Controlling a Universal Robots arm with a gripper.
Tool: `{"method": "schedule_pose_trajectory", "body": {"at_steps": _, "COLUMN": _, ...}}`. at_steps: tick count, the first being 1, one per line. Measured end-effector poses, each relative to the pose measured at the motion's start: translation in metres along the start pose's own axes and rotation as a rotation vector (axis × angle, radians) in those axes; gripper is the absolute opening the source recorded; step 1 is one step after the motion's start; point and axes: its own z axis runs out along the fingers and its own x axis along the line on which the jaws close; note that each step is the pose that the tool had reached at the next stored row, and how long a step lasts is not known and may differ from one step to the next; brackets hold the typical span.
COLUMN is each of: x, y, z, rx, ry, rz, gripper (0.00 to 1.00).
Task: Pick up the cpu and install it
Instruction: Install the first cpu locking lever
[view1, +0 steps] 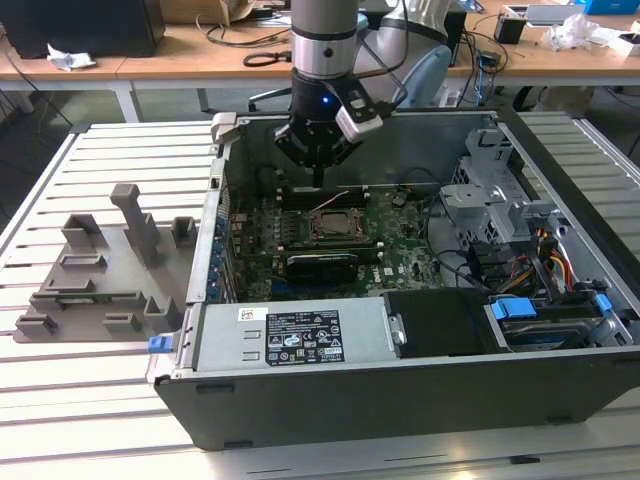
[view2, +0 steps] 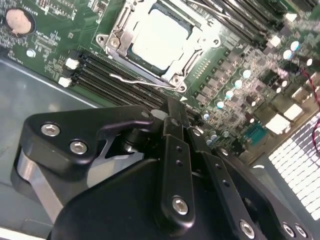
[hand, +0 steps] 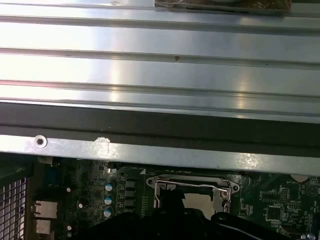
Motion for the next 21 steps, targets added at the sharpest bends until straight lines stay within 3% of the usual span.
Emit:
{"method": "schedule_pose_trajectory", "body": {"at_steps": 14, "x": -0.0002, "y": 0.0, "z": 0.0038, "rx": 0.0, "ry": -0.0002, "rz": -0.004, "gripper": 0.11}}
{"method": "schedule_pose_trajectory", "body": {"at_steps": 21, "x": -0.0005, "y": 0.0002, "z": 0.0182, "rx": 0.0001, "ry": -0.0001, "rz": -0.004, "gripper": 0.11}}
